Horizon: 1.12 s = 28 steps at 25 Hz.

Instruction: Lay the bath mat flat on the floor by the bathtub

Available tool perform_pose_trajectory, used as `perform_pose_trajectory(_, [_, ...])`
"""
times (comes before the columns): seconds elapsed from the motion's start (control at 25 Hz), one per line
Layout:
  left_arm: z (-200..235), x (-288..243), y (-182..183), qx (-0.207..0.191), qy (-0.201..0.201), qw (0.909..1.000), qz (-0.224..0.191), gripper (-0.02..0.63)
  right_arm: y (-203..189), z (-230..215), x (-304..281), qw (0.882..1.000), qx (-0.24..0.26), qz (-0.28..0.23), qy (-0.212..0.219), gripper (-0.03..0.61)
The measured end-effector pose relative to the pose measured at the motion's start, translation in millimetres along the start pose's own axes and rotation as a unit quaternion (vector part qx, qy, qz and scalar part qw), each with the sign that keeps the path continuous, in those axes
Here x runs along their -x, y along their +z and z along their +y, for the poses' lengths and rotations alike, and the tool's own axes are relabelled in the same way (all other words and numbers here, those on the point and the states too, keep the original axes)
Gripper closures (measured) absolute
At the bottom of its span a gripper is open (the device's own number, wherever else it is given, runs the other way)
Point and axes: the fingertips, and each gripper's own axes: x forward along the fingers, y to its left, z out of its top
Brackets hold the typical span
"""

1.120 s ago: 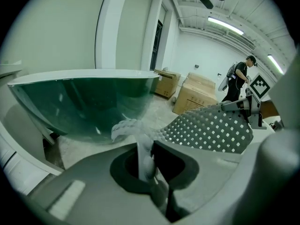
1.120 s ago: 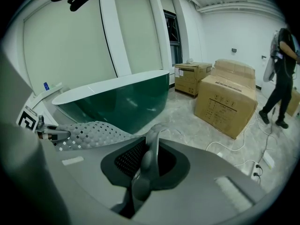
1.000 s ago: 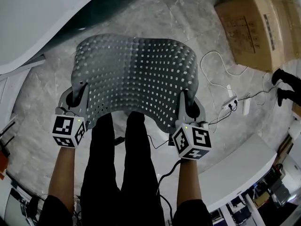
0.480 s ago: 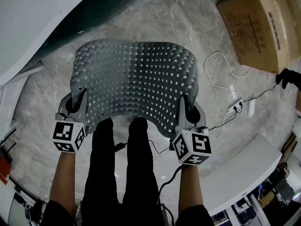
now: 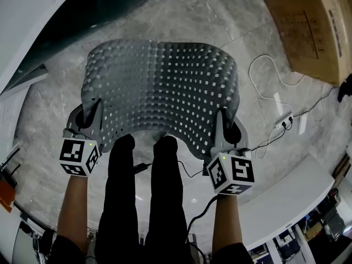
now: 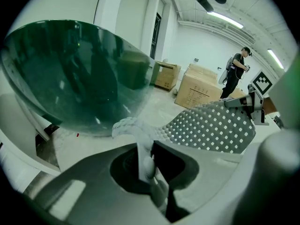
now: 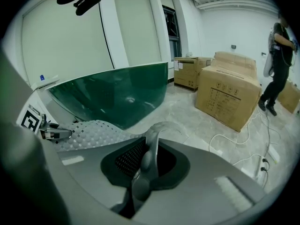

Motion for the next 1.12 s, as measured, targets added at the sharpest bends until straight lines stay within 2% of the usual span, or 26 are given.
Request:
perform_pose_trajectory(0.12, [-13.1, 27.9, 26.1, -0.006, 0.001, 1.0000, -0.004, 0.583, 22.8, 2.0, 32.4, 1.000, 0.003, -0.004, 0.001, 0.528])
perform_pose_trajectory(0.36, [-27.6, 62.3, 53.6, -0.011, -0.001, 0.9999, -0.005, 0.583, 52.1, 7.2, 67.6, 1.000, 0.009, -0.007, 0.005, 0.528])
perform_pose_trajectory(0.84, [-10.1, 34.0, 41.6, -0.012, 0.006, 0.9999, 0.004, 0.583, 40.8, 11.0, 39.6, 1.000, 0.016, 0.000, 0.020, 0.528])
perform_pose_trajectory(1.12, [-7.1, 24.2, 20.2, -0.008, 0.003, 0.9998, 0.018, 0.583, 26.2, 13.9, 28.3, 0.999, 0.019, 0.010, 0.024, 0.528])
